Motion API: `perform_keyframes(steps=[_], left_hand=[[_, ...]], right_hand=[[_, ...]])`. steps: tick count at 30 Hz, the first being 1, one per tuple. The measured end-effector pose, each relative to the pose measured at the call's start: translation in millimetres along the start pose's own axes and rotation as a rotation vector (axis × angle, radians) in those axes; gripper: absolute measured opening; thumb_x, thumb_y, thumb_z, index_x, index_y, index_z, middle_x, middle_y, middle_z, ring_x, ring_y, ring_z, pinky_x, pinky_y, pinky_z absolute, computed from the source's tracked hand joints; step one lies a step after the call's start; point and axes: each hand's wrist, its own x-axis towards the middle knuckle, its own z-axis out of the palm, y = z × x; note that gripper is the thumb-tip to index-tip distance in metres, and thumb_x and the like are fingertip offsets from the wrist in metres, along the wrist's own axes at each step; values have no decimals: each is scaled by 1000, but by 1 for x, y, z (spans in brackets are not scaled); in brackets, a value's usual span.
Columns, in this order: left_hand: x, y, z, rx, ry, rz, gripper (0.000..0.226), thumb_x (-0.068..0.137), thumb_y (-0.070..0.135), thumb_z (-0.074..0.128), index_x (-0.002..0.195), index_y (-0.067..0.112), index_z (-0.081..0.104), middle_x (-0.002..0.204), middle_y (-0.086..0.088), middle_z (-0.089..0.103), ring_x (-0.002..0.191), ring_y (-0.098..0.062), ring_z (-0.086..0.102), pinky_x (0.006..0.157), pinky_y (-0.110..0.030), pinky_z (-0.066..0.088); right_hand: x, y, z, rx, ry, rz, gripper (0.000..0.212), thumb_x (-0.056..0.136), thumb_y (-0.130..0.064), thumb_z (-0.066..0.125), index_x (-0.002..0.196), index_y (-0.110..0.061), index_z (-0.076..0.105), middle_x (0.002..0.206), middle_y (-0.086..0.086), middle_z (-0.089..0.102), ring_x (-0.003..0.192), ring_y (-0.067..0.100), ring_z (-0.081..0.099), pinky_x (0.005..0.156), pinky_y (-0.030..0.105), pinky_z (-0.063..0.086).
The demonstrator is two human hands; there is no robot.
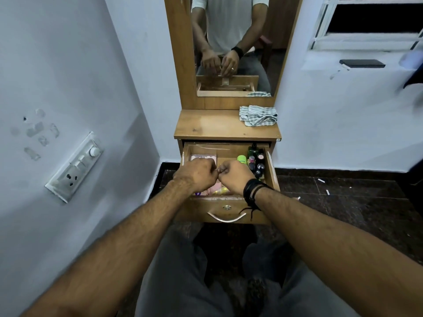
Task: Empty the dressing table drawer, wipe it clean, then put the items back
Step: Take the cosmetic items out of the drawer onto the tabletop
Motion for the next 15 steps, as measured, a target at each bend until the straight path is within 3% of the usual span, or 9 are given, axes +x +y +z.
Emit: perform_keyframes(steps=[5,9,12,15], left_hand=[[38,-9,12,-51,-21,-103,19,98,36,42,92,23,55,106,-9,66,93,-30,62,82,-44,56],[56,-19,23,-77,-59,-182,9,92,32,46,93,27,53,99,-3,61,91,-28,61,83,-50,57],[63,-27,28,-68,-95,-214,10,89,31,50,97,27,55,101,-3,63,92,-27,62,84,-52,57],[69,-35,34,-66,-111,-236,12,91,37,49,95,27,55,100,-3,63,91,-28,63,83,-51,57]], right_hand=[[50,-4,9,-51,-30,80,15,81,-12,52,69,-17,59,76,5,64,83,30,62,68,30,46],[81,-1,26,-99,-42,104,18,82,-17,55,85,-10,72,90,12,72,91,34,66,79,37,56],[96,1,39,-149,-73,112,25,85,-18,57,104,-12,71,108,12,71,104,32,64,90,37,54],[108,3,49,-175,-84,151,23,86,-22,59,105,-12,66,110,12,68,103,32,65,86,35,54]])
